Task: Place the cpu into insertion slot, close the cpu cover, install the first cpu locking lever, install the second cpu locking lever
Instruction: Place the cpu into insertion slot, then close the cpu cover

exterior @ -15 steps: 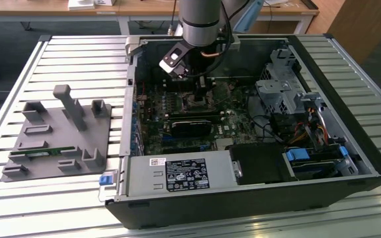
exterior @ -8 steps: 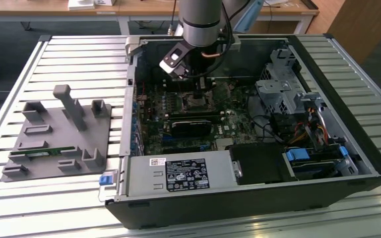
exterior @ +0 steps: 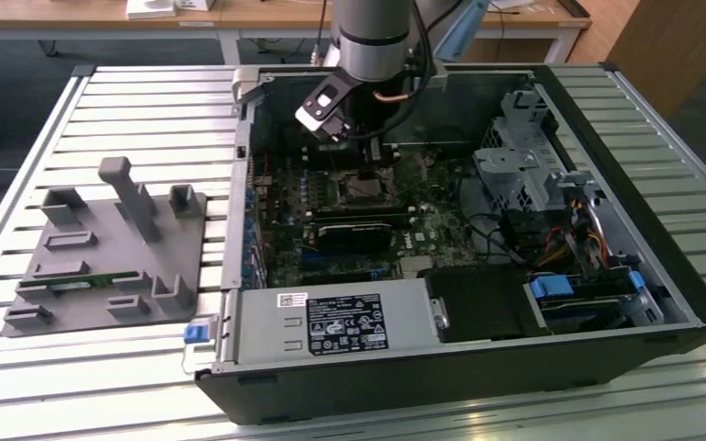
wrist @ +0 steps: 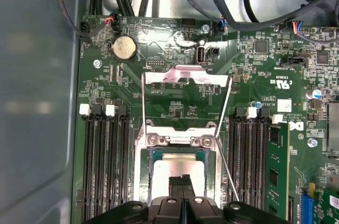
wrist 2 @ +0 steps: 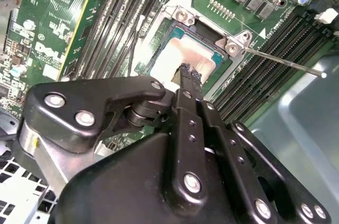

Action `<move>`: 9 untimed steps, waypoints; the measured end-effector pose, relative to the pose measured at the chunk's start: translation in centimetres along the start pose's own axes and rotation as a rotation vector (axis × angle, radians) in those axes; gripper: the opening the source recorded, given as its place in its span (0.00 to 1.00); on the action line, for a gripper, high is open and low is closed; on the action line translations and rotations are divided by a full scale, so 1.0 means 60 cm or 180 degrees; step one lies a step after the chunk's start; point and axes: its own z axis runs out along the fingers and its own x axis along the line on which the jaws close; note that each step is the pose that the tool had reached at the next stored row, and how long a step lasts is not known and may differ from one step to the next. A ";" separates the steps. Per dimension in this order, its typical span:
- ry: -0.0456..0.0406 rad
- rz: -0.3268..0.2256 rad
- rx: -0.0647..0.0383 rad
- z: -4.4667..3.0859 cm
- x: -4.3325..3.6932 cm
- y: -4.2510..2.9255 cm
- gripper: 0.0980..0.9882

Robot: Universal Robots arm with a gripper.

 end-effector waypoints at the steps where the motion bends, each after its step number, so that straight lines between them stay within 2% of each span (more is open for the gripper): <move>1: 0.0000 0.0000 0.0001 -0.002 0.000 0.000 0.01; 9: 0.0000 0.0000 0.0004 -0.014 0.000 0.001 0.01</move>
